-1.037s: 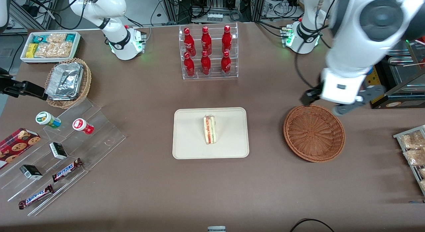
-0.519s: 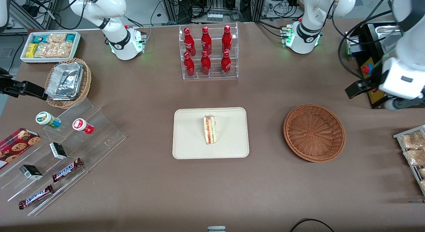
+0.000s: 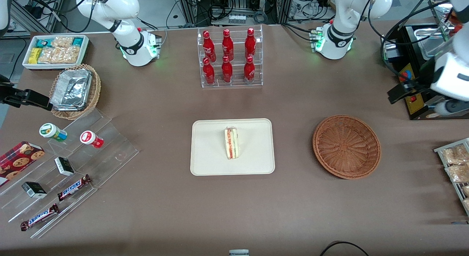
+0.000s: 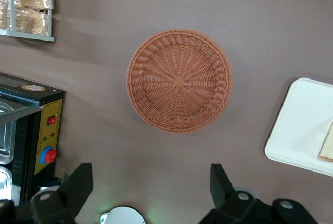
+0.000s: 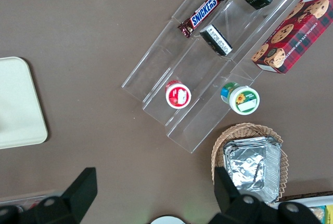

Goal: Place sandwich from basket to tray

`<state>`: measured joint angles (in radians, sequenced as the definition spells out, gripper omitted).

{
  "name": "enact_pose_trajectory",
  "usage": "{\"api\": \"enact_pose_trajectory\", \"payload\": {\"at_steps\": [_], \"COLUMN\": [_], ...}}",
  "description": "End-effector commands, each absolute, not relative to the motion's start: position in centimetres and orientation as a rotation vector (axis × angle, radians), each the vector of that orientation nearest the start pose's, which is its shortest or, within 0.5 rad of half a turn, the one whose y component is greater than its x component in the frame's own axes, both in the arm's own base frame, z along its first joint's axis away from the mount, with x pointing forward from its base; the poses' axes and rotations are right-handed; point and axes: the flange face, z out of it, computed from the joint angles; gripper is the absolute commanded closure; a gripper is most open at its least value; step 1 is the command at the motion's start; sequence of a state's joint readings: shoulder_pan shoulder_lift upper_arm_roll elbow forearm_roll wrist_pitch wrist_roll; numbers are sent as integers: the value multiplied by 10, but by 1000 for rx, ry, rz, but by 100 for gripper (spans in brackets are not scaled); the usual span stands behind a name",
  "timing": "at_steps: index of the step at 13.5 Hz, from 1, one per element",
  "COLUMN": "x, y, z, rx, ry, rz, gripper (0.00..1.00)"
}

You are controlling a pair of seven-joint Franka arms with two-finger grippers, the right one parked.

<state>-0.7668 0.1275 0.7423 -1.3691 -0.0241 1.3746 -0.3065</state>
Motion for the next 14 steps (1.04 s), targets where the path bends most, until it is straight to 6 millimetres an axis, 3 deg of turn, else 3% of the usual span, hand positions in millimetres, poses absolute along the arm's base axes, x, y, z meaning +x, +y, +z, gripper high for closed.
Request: {"api": "enact_pose_trajectory", "payload": {"at_steps": [1,2,3,4,8,10,12,14], "x": [553,549,544,539,518,503,494,498], "y": [-9,7,-1,7,1,19,13,7], "z": [660,659,658,660,667,670,674,675], "rx": [-3130,-3146,-3154,-3162,-3165,-3140,-3139,-3131], "ry": [-323,-301,-232,-243,-206,-233,-159,-156], "rz": [127,163,221,233,230,214,160,135], "gripper": [1,1,1,1,1,1,1,1]}}
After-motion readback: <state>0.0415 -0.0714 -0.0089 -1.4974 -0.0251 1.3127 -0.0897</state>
